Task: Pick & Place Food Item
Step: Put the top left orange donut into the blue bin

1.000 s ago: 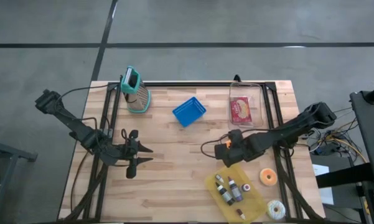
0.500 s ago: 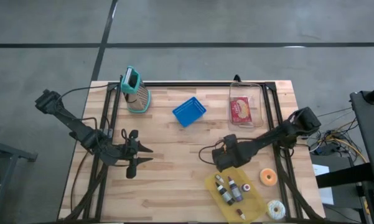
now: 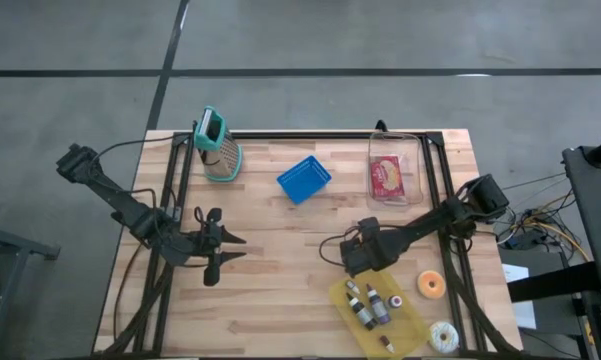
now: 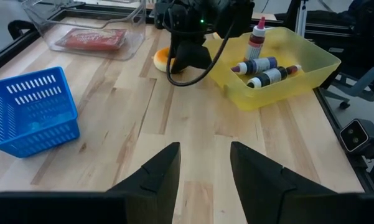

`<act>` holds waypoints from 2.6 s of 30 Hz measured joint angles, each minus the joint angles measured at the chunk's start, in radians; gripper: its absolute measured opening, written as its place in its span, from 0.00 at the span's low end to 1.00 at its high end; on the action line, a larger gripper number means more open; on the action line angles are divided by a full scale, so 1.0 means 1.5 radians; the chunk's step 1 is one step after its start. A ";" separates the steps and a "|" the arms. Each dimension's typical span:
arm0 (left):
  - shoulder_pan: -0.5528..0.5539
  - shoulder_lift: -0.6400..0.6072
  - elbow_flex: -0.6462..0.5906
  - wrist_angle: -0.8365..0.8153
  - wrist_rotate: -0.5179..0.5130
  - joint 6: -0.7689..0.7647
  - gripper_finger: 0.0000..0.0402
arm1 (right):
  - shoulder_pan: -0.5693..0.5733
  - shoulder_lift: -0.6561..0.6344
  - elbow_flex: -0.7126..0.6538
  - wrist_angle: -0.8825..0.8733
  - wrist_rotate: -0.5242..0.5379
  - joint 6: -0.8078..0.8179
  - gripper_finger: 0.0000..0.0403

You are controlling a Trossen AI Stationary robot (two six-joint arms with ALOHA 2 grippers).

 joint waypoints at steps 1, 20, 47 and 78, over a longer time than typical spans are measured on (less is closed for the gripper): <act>0.000 0.000 0.000 0.000 0.000 0.000 0.37 | 0.000 0.000 0.000 0.000 0.000 0.000 0.54; 0.000 0.000 0.000 0.000 0.001 0.000 0.37 | 0.000 0.000 0.000 0.000 0.002 0.003 0.12; 0.000 0.000 0.000 0.000 0.002 0.000 0.37 | -0.001 -0.009 0.000 -0.002 0.014 -0.008 0.05; 0.000 0.000 0.000 -0.001 0.001 0.000 0.37 | -0.015 -0.053 0.325 -0.007 0.220 -0.405 0.05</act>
